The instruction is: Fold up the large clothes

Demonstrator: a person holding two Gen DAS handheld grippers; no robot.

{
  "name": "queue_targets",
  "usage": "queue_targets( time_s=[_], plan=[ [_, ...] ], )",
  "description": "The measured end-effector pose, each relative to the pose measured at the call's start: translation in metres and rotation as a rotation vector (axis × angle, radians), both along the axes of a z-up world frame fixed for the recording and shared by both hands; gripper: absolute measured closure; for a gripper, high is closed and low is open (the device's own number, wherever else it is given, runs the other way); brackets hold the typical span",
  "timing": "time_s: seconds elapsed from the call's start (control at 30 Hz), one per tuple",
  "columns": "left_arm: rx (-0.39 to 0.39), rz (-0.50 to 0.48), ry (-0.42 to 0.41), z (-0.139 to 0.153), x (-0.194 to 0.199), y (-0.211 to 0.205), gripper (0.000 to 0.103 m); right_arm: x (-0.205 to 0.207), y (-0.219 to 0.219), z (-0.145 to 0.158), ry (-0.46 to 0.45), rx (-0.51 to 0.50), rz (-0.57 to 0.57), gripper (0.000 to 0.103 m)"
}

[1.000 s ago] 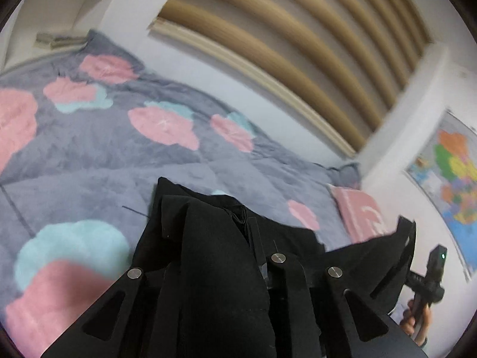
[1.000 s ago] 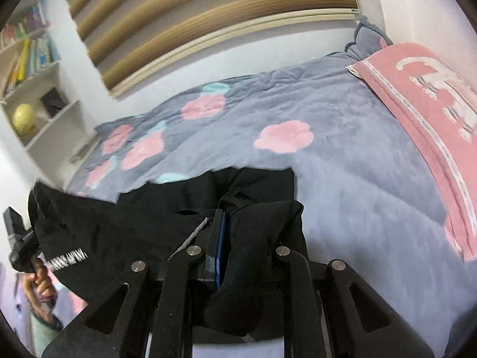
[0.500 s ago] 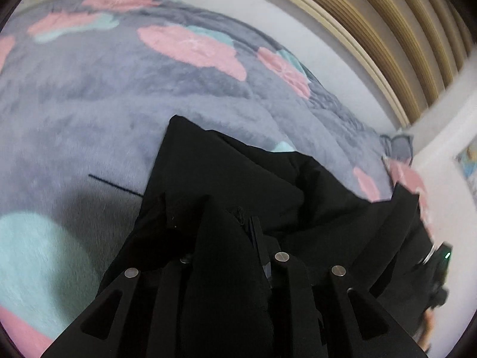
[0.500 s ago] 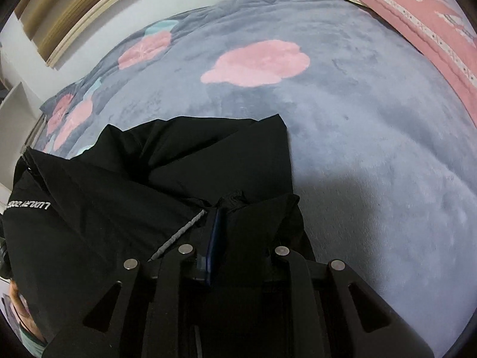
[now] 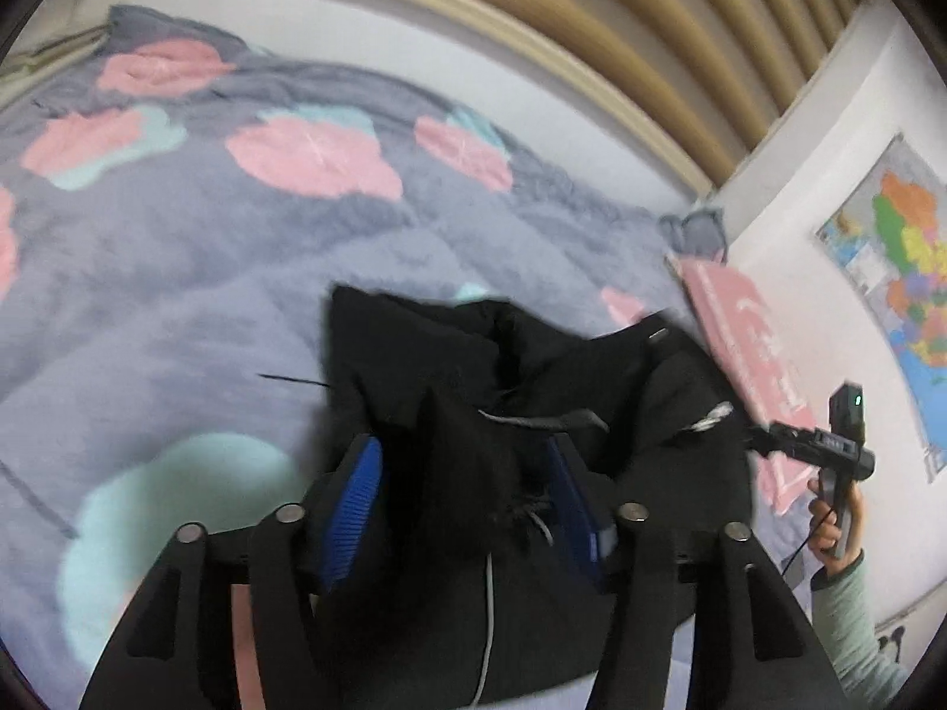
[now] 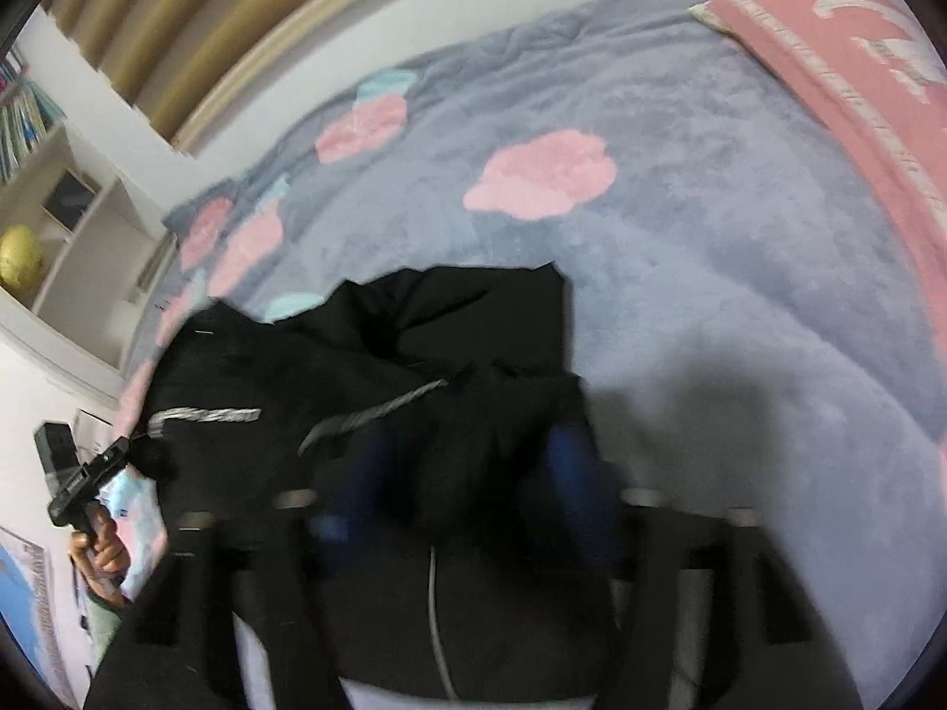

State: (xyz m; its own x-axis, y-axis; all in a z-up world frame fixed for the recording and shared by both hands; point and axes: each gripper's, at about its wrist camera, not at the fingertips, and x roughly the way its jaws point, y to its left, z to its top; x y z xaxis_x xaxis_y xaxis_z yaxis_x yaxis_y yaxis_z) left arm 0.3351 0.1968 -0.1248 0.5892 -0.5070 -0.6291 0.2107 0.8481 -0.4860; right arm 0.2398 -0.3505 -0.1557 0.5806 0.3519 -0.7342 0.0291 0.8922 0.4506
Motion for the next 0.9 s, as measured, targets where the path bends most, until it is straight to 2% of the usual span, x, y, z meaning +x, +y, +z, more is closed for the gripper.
queue_targets(
  time_s=[0.07,0.17,0.37,0.47,0.7,0.83,0.87,0.9],
  plan=[
    [-0.062,0.040,-0.025,0.010,-0.012,0.025,0.036,-0.019,-0.007,0.019,-0.066,-0.014,-0.003,0.018],
    [-0.045,0.087,-0.054,0.013,-0.018,0.036,0.033,-0.028,0.001,0.033,-0.123,-0.127,0.007,0.018],
    [0.058,0.098,-0.014,-0.014,0.012,-0.001,0.033,0.005,0.033,0.010,-0.130,-0.285,0.015,0.018],
    [0.061,0.113,0.025,-0.029,0.042,-0.011,0.033,0.028,0.039,-0.009,-0.148,-0.354,0.018,0.018],
    [0.015,0.118,0.106,-0.051,0.106,-0.015,0.033,0.073,0.028,-0.043,-0.148,-0.327,0.052,0.018],
    [-0.061,0.000,0.259,-0.080,0.136,-0.026,0.032,0.095,0.023,-0.057,-0.134,-0.262,0.078,0.018],
    [-0.038,0.005,0.247,-0.081,0.138,-0.029,0.032,0.102,0.024,-0.061,-0.123,-0.240,0.091,0.024],
    [-0.012,0.011,0.207,-0.078,0.137,-0.033,0.033,0.106,0.027,-0.063,-0.120,-0.238,0.097,0.040]
  ],
)
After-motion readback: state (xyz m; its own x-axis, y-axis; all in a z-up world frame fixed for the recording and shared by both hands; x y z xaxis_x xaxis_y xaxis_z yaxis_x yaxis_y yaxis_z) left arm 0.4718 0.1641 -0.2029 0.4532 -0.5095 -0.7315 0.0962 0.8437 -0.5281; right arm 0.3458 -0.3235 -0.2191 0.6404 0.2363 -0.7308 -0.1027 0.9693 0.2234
